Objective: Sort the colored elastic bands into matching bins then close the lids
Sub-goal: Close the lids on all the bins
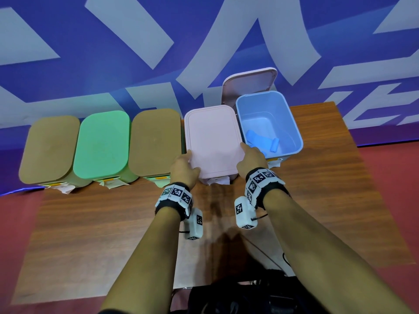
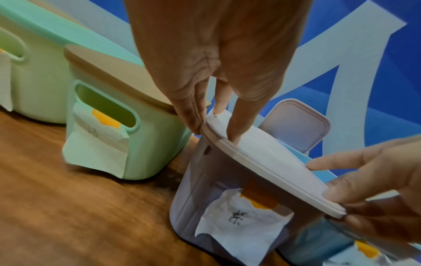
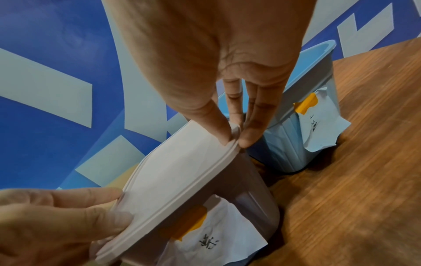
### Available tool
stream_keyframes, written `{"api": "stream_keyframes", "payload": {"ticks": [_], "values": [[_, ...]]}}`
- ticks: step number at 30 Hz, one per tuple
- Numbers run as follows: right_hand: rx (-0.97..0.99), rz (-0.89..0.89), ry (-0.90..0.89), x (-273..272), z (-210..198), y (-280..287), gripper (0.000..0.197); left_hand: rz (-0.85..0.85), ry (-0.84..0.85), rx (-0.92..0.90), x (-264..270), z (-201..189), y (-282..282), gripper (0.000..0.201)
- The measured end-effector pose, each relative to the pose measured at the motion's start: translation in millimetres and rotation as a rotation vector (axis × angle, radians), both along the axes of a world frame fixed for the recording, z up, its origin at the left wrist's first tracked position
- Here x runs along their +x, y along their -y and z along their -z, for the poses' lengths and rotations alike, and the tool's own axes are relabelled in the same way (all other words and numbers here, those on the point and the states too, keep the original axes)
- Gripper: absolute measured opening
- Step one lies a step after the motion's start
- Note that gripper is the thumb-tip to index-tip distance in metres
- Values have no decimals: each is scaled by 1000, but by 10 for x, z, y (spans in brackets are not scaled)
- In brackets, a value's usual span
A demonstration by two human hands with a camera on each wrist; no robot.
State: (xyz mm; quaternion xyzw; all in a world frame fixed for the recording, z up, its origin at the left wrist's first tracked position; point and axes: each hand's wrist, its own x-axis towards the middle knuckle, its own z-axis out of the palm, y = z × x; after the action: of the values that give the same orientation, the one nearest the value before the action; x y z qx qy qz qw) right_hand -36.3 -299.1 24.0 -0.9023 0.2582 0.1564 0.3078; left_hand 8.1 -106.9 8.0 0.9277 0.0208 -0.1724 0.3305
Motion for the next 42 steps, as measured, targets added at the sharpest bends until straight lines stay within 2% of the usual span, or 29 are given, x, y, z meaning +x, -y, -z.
{"api": "stream_keyframes", "payload": {"ticks": [9,16,18,21,25,29,33,37,42], "values": [[20,35,16,69,-41,67,60,36,-6,153,50,-24,153,62],[91,109,78,50,24,60,63,17,53,135,55,10,88,26],[92,112,80,50,35,63,63,10,65,110,33,20,83,29],[96,114,74,50,45,65,62,-10,68,72,33,-19,70,45],[70,90,62,58,13,71,62,-38,28,14,70,-131,55,40],[31,46,21,78,-42,83,59,-54,33,-13,70,-150,35,26],[-14,31,-5,140,-139,98,50,-94,63,-42,84,-207,65,36],[-4,43,-1,194,-236,162,35,-70,84,-45,147,-316,156,37],[2,85,8,231,-335,360,32,-19,68,-97,279,-474,421,39]]}}
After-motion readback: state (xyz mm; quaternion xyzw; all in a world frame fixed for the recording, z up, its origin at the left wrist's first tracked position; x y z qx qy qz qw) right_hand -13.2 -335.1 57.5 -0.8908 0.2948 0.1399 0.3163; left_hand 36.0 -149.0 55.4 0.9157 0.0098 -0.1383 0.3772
